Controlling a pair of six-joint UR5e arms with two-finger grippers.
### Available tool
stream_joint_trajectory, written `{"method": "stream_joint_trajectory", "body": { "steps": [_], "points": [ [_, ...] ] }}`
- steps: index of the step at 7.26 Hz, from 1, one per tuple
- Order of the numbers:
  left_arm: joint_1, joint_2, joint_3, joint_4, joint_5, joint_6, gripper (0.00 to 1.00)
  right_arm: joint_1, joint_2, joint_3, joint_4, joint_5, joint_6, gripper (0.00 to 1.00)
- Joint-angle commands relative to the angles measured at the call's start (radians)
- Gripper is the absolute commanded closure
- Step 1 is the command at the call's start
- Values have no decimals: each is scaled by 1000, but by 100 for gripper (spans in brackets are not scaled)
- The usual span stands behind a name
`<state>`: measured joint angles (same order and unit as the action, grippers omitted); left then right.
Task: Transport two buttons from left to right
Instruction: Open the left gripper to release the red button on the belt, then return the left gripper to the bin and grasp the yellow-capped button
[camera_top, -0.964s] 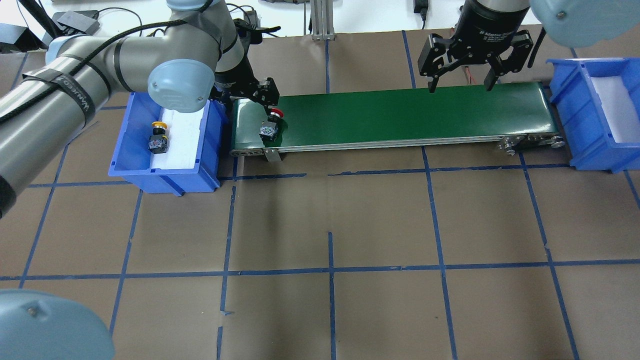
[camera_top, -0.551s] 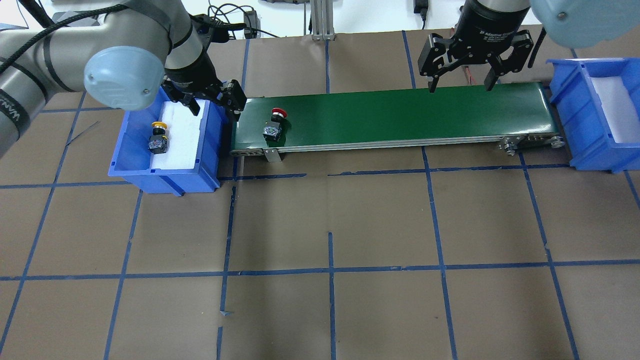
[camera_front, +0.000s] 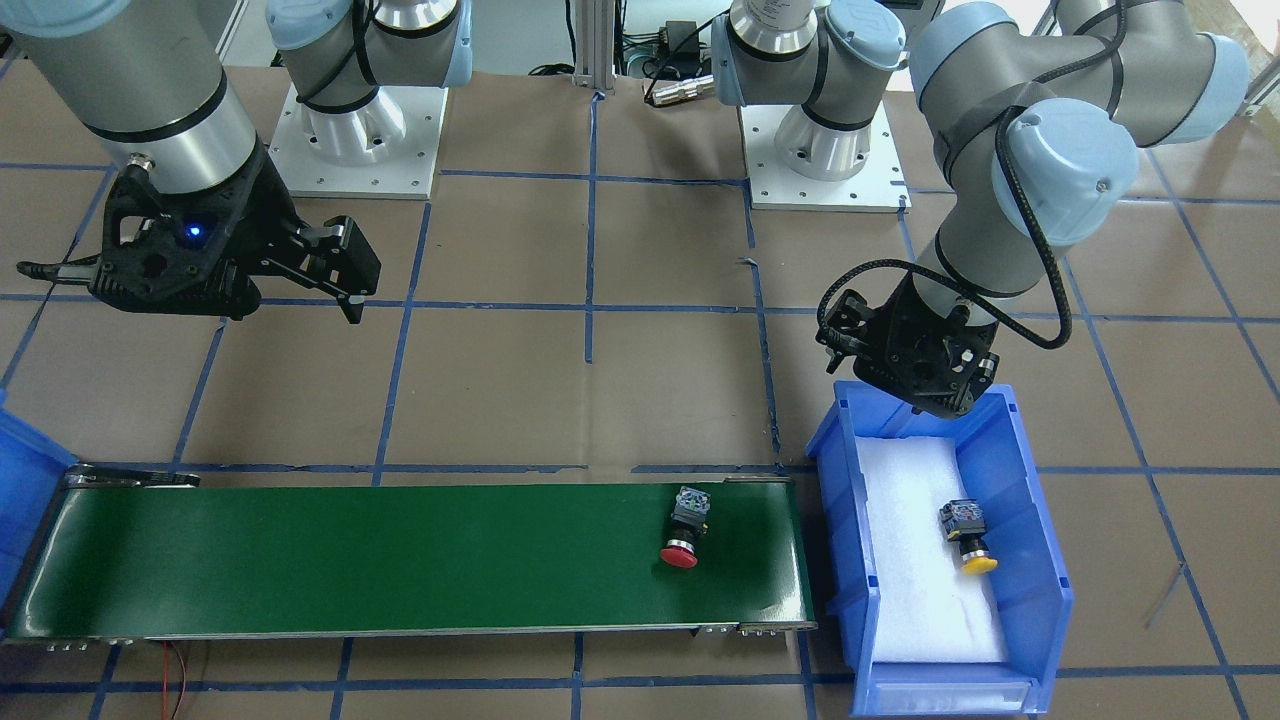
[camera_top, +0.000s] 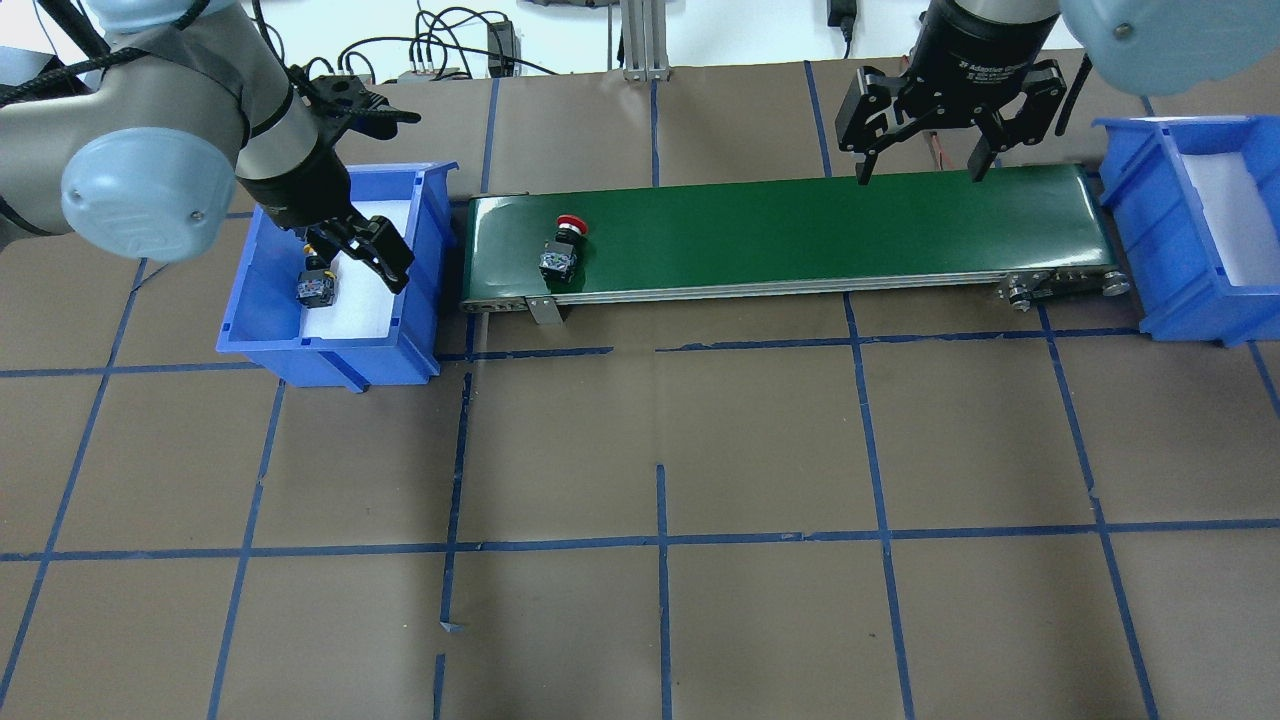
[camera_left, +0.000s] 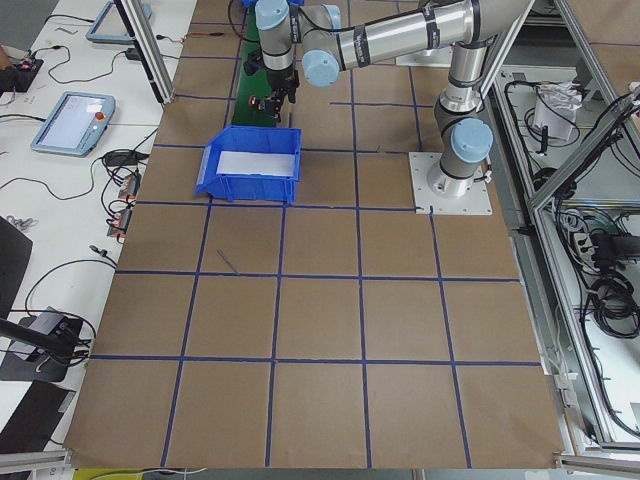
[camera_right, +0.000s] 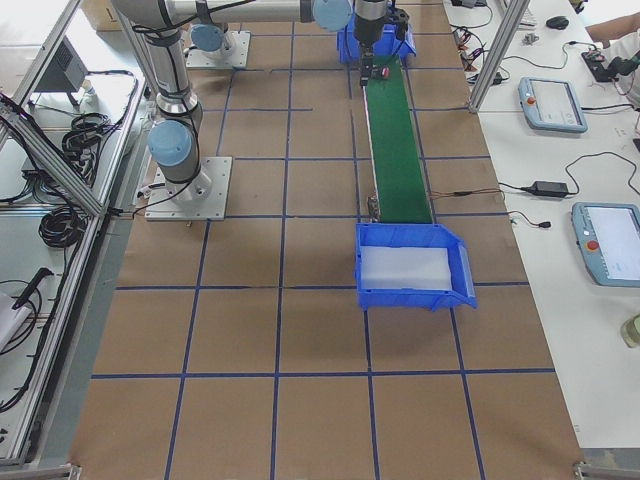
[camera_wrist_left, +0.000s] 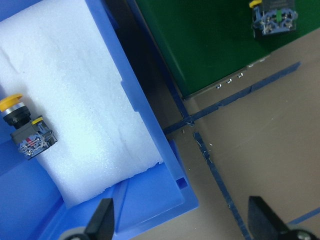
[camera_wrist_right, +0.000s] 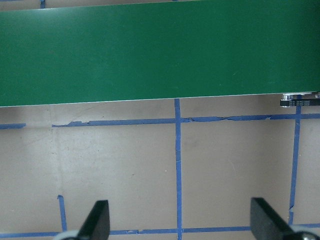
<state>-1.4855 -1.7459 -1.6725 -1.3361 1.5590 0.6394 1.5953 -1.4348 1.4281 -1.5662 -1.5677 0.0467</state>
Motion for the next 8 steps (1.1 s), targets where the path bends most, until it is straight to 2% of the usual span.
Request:
{"method": "stream_joint_trajectory", "body": {
  "steps": [1, 3, 5, 6, 7, 8],
  "points": [
    [45, -23, 4, 11, 1, 162, 6, 0, 1, 0, 0, 0, 1, 0],
    [80, -78, 42, 18, 1, 274, 5, 0, -1, 0, 1, 0, 1, 0],
    [82, -136, 86, 17, 1, 469, 4, 0, 1, 0, 0, 0, -1, 0],
    [83, -148, 88, 18, 19, 564, 4, 0, 1, 0, 1, 0, -1, 0],
    [83, -165, 88, 40, 98, 686, 5, 0, -1, 0, 2, 0, 1, 0],
    [83, -187, 88, 47, 108, 771, 5, 0, 0, 0, 2, 0, -1, 0]
  ]
}}
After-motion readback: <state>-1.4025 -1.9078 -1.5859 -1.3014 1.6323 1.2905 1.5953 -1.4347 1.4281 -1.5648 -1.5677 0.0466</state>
